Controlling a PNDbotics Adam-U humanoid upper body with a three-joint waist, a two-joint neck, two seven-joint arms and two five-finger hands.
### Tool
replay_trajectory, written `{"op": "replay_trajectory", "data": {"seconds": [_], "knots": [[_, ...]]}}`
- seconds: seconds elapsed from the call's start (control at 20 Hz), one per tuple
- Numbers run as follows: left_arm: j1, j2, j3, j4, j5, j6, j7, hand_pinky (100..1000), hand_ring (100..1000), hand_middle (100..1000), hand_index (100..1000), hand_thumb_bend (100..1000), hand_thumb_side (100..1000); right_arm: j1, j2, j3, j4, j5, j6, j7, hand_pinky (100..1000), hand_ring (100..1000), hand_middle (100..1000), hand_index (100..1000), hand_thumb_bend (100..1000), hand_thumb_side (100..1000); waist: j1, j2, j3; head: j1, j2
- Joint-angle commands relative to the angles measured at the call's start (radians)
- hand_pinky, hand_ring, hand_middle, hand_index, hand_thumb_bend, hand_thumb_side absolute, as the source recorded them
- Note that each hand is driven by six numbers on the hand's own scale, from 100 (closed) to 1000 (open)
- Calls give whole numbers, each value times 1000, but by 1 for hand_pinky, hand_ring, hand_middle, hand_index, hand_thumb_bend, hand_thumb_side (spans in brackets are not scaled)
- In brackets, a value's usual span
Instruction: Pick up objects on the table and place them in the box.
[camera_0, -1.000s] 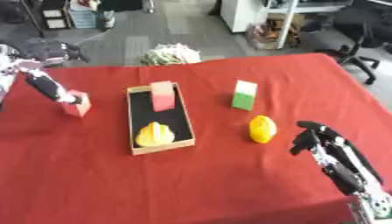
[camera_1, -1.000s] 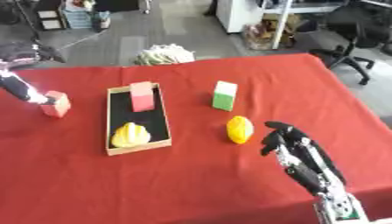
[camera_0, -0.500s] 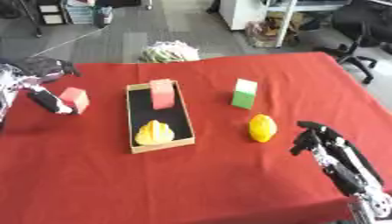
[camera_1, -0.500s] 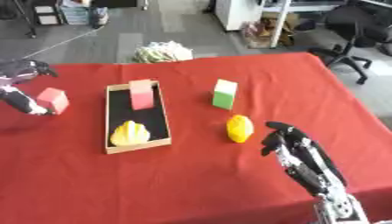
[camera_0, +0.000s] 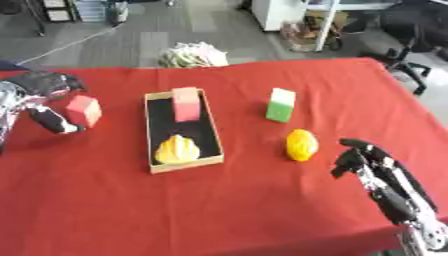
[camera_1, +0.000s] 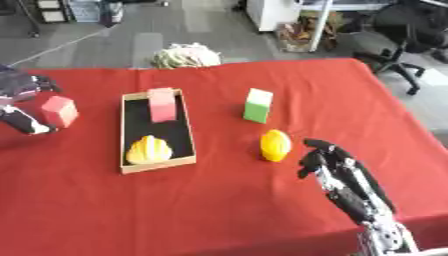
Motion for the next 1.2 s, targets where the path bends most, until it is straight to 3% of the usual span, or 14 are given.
{"op": "replay_trajectory", "data": {"seconds": [0.05,0.3,0.5,0.65,0.9,1.1,1.2], "knots": [[-21,33,20,-6,-27,-1,27,887,899,878,923,398,421,-12,-2,-2,-15,-8,-1,1,594,500,542,823,100,531,-15,7,-5,57,-4],[-26,44,25,-7,-34,2,43,884,897,879,923,378,412,-16,5,-3,-16,-8,-1,0,594,500,542,823,100,538,-22,21,-12,107,-4],[-26,45,27,-6,-38,10,51,881,896,887,923,359,404,-18,9,-3,-16,-8,-1,0,594,499,542,823,100,541,-26,28,-17,116,-4],[-22,42,25,0,-42,13,53,848,844,848,905,334,394,-19,11,-4,-16,-9,0,0,594,499,542,822,100,543,-28,31,-19,117,-4],[-21,40,23,-10,-52,24,92,851,856,864,907,340,387,-20,11,-4,-15,-8,0,0,594,499,542,822,100,541,-28,31,-17,118,-4],[-19,37,20,3,-71,33,88,771,758,767,835,328,383,-23,11,-3,-15,-8,0,2,595,500,542,822,100,540,-27,31,-14,116,-4],[-15,35,19,8,-82,40,78,679,633,629,742,310,358,-23,11,-3,-14,-8,0,3,595,500,542,822,100,539,-27,30,-14,114,-4]]}}
